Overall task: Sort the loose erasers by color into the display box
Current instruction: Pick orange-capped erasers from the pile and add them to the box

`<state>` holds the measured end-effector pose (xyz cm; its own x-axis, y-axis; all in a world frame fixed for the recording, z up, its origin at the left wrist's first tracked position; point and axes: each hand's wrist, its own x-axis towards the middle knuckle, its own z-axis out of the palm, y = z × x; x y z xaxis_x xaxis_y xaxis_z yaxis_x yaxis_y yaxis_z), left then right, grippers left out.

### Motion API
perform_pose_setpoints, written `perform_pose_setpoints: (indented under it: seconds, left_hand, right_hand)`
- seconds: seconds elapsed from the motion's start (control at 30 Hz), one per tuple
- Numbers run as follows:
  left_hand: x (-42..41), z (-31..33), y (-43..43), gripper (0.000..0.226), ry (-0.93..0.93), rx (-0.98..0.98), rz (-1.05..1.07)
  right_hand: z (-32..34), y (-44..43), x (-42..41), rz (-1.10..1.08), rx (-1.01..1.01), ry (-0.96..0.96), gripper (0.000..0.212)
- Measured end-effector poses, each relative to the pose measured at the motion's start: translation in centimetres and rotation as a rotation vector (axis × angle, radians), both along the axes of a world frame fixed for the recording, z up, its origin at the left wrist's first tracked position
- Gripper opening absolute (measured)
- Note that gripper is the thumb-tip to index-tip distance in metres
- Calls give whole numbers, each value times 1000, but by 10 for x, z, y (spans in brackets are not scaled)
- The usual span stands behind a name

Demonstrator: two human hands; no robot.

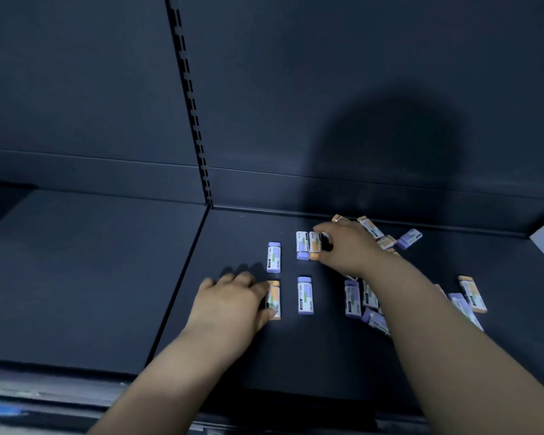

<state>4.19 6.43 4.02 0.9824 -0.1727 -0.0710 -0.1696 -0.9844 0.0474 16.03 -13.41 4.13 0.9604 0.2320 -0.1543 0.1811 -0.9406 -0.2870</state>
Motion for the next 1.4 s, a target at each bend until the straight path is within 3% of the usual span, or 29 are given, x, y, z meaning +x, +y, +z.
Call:
perform_pose_setpoints:
  seconds: [0.2, 0.57, 0.67, 0.8, 1.0, 1.23, 1.4]
  left_hand:
    - [1, 1, 2, 53, 23, -1, -7]
    - [4, 1, -2, 52, -6, -9, -15]
    - [5, 0, -4, 55, -7, -15, -54]
    - [5, 1, -4, 57, 2, -8, -86]
    - [1, 6, -3, 59, 36, -28, -132]
    - [-6, -4, -9, 75, 19, -53, -60]
    - [-7, -4, -5, 72, 43, -71, -70]
  right_hand:
    - [-6, 1, 6, 19, -40, 95, 73]
    - [14, 4, -38, -99, 268, -68, 51]
    - [24, 3, -67, -115, 149, -3, 47]
    - [22, 4, -95, -174, -126, 13, 65]
    - [10, 13, -102, -193, -318, -29, 81]
    - [2, 15, -106, -148, -285, -77, 62]
    - [7, 11, -108, -86, -76, 19, 37]
